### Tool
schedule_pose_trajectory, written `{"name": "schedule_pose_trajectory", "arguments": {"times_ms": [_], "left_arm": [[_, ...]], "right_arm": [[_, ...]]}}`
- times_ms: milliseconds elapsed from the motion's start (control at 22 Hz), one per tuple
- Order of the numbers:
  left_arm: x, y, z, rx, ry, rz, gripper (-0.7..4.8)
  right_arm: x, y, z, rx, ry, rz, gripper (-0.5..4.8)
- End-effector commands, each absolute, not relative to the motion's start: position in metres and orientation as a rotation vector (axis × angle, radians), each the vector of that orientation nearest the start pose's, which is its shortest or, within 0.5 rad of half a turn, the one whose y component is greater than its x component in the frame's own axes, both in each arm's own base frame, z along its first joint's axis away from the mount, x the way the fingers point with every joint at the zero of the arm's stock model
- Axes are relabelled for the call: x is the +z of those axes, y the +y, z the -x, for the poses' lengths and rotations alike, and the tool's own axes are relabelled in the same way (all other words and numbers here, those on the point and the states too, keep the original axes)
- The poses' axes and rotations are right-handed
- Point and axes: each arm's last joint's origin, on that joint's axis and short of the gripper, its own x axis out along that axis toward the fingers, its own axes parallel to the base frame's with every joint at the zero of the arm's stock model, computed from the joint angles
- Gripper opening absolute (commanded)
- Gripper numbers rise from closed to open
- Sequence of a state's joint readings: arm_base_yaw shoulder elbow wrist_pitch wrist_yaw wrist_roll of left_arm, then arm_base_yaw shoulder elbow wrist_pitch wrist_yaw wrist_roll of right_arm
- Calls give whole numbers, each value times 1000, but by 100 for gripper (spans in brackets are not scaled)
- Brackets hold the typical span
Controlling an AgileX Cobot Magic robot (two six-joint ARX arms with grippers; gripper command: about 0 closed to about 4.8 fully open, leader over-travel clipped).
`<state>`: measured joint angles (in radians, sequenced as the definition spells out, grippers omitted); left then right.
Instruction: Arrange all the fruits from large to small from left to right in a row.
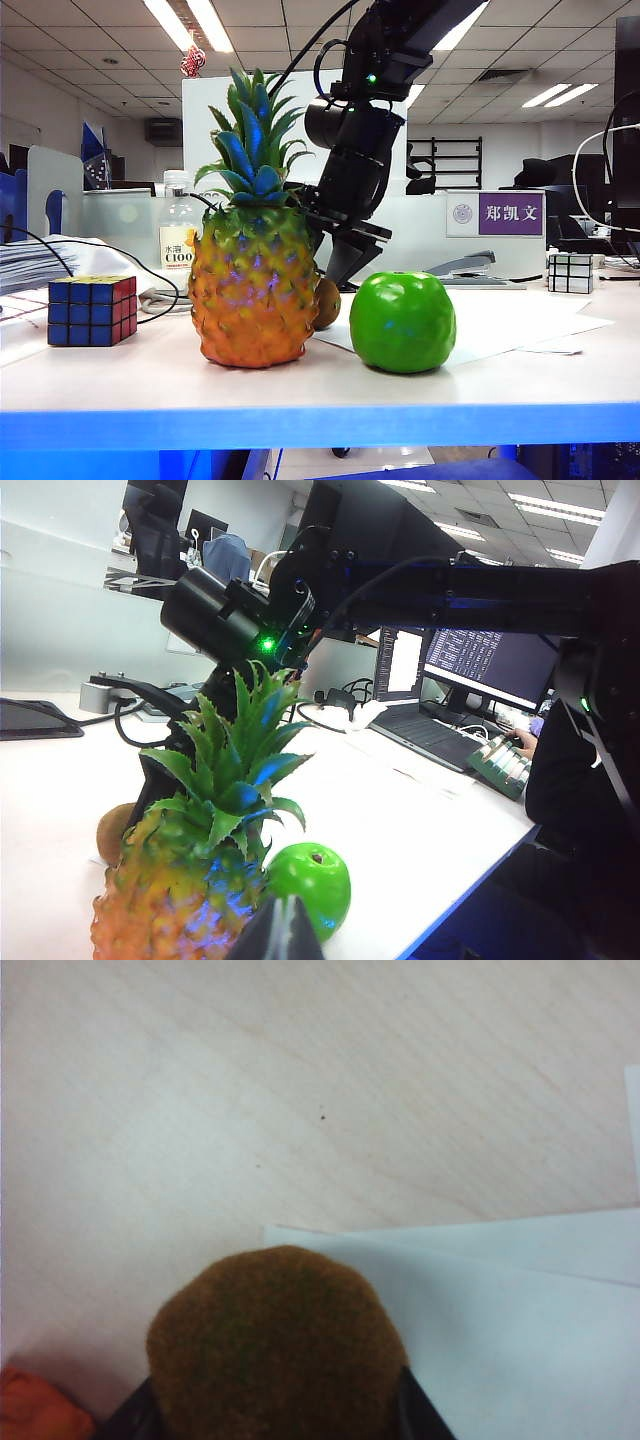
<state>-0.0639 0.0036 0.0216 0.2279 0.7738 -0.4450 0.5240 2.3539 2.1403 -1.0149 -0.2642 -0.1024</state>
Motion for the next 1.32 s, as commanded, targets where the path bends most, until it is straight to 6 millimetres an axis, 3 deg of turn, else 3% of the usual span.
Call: {"name": "schedule_pose_trajectory", "arguments": {"times_ms": [45,91,227,590,862,1089,1316], "left_arm": [[192,-26,-84,-868,-65,322,22],[192,-26,-84,-868,-65,322,22],[192,-26,-84,-868,-65,320,22],[192,-26,-84,-868,-65,320,22],[192,-26,-84,-868,-64,321,22],[192,-25,-84,-860,-66,322,22],[192,-25,-84,-861,-66,324,22]], "right_arm": [[210,253,-421,753,1199,250,118],[211,253,-422,754,1187,248,61],[217,252,-424,752,1153,244,-7],[276,245,-437,665,962,261,-7],[318,205,-435,517,932,306,-7],[382,155,-409,435,853,266,-7],[439,132,-365,379,742,271,-7]]}}
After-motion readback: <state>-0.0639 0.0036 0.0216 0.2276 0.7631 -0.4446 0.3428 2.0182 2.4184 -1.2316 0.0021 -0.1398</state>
